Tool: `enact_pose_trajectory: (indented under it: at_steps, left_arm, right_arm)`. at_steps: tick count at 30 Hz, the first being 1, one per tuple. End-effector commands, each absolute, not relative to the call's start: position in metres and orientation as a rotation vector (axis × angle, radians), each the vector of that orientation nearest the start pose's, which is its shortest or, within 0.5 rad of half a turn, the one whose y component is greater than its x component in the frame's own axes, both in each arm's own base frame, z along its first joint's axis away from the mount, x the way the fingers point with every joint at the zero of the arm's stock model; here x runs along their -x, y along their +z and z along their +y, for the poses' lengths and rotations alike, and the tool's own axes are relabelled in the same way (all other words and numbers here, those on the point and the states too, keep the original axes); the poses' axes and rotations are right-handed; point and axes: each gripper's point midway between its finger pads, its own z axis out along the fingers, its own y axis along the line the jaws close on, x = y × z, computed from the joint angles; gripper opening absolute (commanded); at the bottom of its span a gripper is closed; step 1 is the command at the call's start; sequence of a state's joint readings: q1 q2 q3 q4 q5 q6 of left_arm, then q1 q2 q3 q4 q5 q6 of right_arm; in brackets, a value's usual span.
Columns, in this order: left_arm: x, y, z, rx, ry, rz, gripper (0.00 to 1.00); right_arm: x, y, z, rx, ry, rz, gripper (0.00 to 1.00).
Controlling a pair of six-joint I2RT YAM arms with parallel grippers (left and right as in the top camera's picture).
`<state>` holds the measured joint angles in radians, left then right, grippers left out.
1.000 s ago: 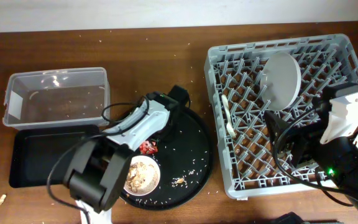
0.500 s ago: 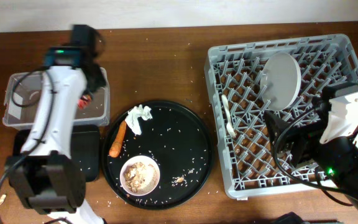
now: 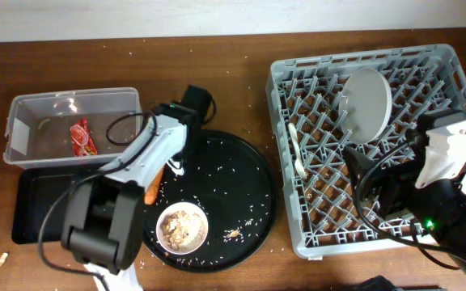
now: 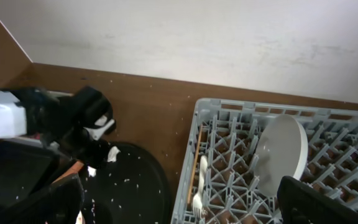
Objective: Sort waste into correct bins and load items into the dishwasher rack
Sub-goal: 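Grasp the red snack wrapper with the left gripper and drop it in the clear bin, then grasp the white tissue with the left gripper and drop it in the clear bin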
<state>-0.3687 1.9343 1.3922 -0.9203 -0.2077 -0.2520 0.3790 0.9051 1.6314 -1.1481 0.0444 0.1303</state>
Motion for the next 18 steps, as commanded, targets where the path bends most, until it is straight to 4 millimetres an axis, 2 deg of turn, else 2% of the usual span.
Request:
enact_pose_trajectory:
  at_steps: [1,2,4,5,8,9,10,11,14,15,16,17,18]
  left_arm:
    - [-0.369,0.011,-0.097,-0.178,0.33,2.973,0.56]
    - [-0.372,0.002,-0.095,-0.178,0.357,2.973,0.48]
    - [-0.373,0.006,-0.095,-0.178,0.357,2.973,0.13]
    - [-0.377,0.026,-0.099,-0.178,0.35,2.973,0.01]
    - [-0.393,0.113,-0.099,-0.115,0.335,2.905,0.0]
    - [-0.41,0.15,-0.076,-0.026,0.378,2.822,0.0]
    - [-0.421,0.158,-0.054,0.061,0.391,2.791,0.0]
    - [-0.431,0.159,-0.016,0.235,0.397,2.765,0.01]
    - [-0.446,0.16,0.056,0.532,0.318,2.689,0.0]
    - [-0.449,0.156,0.065,0.57,0.279,2.686,0.12]
    - [-0.448,0.156,0.069,0.573,0.267,2.691,0.81]
    - [-0.447,0.162,0.067,0.536,0.262,2.7,0.81]
    - [-0.44,0.18,0.054,0.459,0.213,2.73,0.68]
  right_arm:
    - [-0.211,0.427,0.074,0.216,0.276,1.996,0.99]
    - [-0.21,0.426,0.074,0.217,0.275,2.002,0.99]
    - [-0.209,0.423,0.073,0.219,0.273,2.014,0.99]
    - [-0.209,0.423,0.073,0.218,0.272,2.014,0.99]
    - [-0.209,0.423,0.073,0.218,0.272,2.013,0.99]
    - [-0.209,0.423,0.073,0.218,0.272,2.013,0.99]
    - [-0.209,0.423,0.073,0.218,0.272,2.013,0.99]
    - [-0.209,0.423,0.073,0.218,0.272,2.013,0.99]
    - [-0.21,0.423,0.074,0.218,0.273,2.013,0.99]
    - [-0.21,0.423,0.074,0.218,0.273,2.013,0.99]
    - [-0.209,0.423,0.074,0.219,0.273,2.014,0.99]
    - [-0.209,0.423,0.075,0.223,0.28,2.014,0.99]
    - [-0.209,0.423,0.075,0.223,0.28,2.014,0.99]
